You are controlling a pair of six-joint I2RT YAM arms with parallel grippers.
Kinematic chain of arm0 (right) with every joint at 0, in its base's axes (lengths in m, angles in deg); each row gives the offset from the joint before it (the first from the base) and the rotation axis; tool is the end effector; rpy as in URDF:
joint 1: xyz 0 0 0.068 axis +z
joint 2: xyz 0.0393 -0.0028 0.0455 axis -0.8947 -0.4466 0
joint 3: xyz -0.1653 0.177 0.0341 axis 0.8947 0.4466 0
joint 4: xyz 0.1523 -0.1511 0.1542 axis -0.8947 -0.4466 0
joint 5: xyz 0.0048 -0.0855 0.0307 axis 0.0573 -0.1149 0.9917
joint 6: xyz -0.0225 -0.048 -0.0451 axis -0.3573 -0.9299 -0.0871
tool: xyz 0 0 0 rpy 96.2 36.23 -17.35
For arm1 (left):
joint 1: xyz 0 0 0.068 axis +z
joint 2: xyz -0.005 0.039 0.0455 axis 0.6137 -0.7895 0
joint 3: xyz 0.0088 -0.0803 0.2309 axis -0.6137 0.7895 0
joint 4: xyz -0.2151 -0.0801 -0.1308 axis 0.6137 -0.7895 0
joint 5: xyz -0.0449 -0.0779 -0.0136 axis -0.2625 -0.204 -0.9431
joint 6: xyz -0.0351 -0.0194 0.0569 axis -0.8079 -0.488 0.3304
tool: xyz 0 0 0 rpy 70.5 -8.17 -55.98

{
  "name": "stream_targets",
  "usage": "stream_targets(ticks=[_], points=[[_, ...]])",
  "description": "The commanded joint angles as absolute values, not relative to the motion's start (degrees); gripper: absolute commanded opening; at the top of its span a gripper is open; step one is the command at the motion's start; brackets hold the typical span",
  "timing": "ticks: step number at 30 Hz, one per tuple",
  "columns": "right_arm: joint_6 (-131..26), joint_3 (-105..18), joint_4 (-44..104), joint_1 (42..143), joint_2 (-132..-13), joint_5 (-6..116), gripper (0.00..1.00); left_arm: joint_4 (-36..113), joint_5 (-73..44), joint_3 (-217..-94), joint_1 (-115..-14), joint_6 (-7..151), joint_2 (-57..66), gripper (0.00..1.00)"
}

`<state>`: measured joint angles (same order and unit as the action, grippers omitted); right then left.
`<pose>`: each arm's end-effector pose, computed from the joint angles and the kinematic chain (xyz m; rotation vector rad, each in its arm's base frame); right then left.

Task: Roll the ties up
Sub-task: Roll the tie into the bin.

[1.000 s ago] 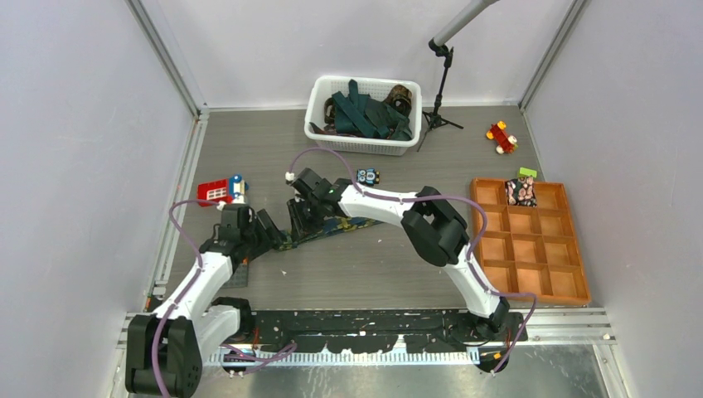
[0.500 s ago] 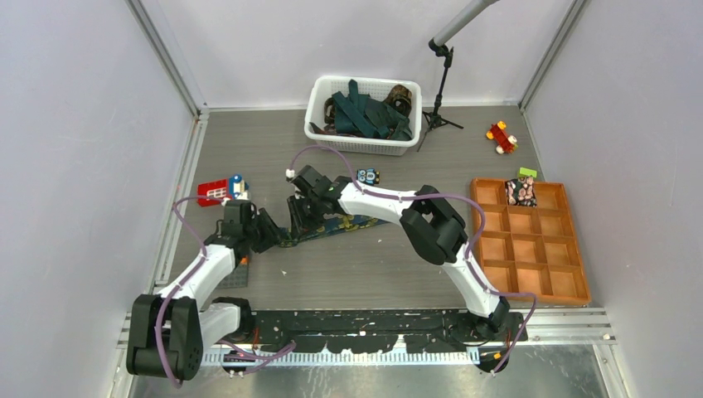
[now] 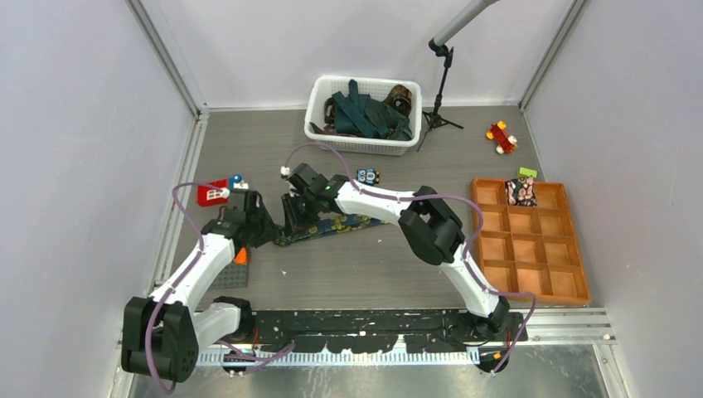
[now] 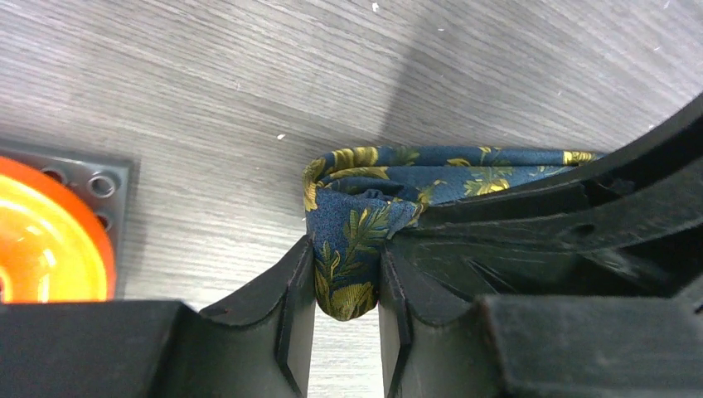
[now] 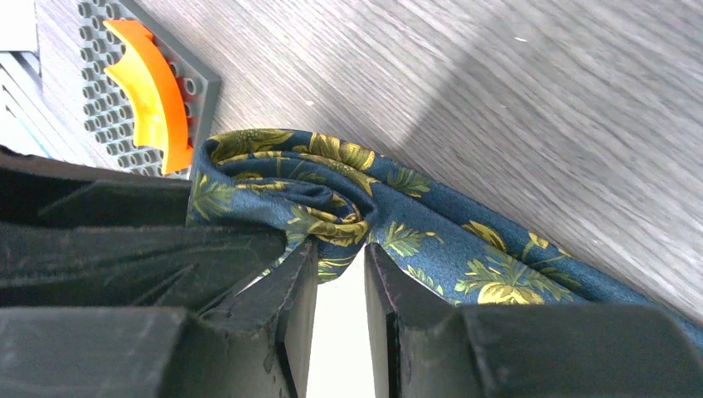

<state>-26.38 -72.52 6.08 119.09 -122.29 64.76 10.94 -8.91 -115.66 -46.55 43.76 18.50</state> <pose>0.2697 0.4242 0.1364 -0.6800 2.6143 0.9610 0.2261 -0.0373 0.1470 -0.6700 2.4750 -0.3913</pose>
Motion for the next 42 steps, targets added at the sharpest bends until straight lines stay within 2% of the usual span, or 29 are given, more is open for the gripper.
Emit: stream_targets(ticks=[1, 11, 18, 23, 29, 34, 42], points=[[-25.15, -76.37, 7.58, 120.63, -123.91, 66.51, 0.33, 2.73, 1.55, -121.51, -51.66, 45.01, 19.01, 0.25], [-25.14, -74.15, 7.8, 120.44, -122.07, 65.14, 0.33, -6.11, 20.19, -127.81, -62.44, 43.63, 11.91, 0.25], [-23.75, -65.22, 8.71, 116.28, -114.53, 62.21, 0.33, -10.39, 29.15, -131.75, -67.91, 42.42, 3.79, 0.25], [-24.33, -56.61, 9.77, 112.91, -106.52, 59.71, 0.38, -10.78, 33.09, -134.18, -70.93, 41.58, -0.81, 0.24], [-26.51, -48.14, 8.7, 111.38, -95.98, 52.43, 0.53, -14.13, 38.63, -139.12, -74.84, 38.05, -9.44, 0.25], [-27.26, -44.41, 6.75, 111.21, -89.79, 47.65, 0.55, -17.11, 42.07, -142.86, -77.87, 35.07, -15.74, 0.26], [-23.25, -39.24, 2.86, 109.97, -81.6, 32.31, 0.59, -16.25, 41.28, -146.62, -80.26, 35.06, -21.85, 0.26]])
